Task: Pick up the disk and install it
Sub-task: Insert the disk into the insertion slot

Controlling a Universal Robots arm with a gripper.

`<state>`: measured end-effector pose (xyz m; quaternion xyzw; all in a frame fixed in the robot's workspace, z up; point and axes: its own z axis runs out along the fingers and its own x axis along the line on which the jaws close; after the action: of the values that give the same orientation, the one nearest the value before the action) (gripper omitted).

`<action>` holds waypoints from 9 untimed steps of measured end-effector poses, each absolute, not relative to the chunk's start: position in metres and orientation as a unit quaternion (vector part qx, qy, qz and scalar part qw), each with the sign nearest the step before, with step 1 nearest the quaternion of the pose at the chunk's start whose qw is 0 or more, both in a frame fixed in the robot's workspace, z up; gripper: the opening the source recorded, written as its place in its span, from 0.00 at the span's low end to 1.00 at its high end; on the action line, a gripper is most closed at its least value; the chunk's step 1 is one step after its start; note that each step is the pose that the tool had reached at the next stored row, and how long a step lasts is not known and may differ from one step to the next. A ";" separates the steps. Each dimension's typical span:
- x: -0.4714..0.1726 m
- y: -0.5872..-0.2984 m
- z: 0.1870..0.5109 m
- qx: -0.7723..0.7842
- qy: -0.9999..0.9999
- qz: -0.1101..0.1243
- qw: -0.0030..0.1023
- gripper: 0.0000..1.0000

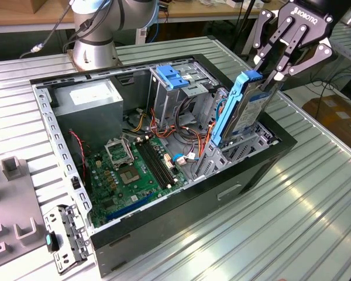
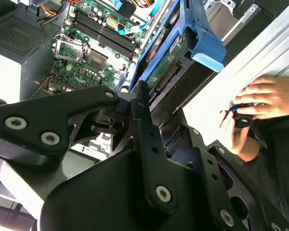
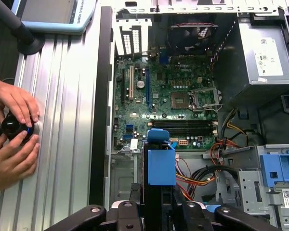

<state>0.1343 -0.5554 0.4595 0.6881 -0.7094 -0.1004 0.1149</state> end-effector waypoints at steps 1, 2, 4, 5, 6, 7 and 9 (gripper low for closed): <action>0.134 -0.555 0.460 0.688 -0.709 -0.100 0.115 0.35; 0.134 -0.555 0.459 0.688 -0.709 -0.100 0.115 0.35; 0.134 -0.555 0.459 0.688 -0.709 -0.100 0.115 0.35; 0.134 -0.555 0.459 0.688 -0.709 -0.100 0.115 0.35; 0.134 -0.555 0.460 0.688 -0.709 -0.100 0.115 0.35; 0.134 -0.555 0.460 0.688 -0.709 -0.100 0.115 0.36; 0.134 -0.555 0.456 0.689 -0.709 -0.100 0.115 0.42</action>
<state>0.1343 -0.5553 0.4562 0.6888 -0.7087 -0.1002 0.1150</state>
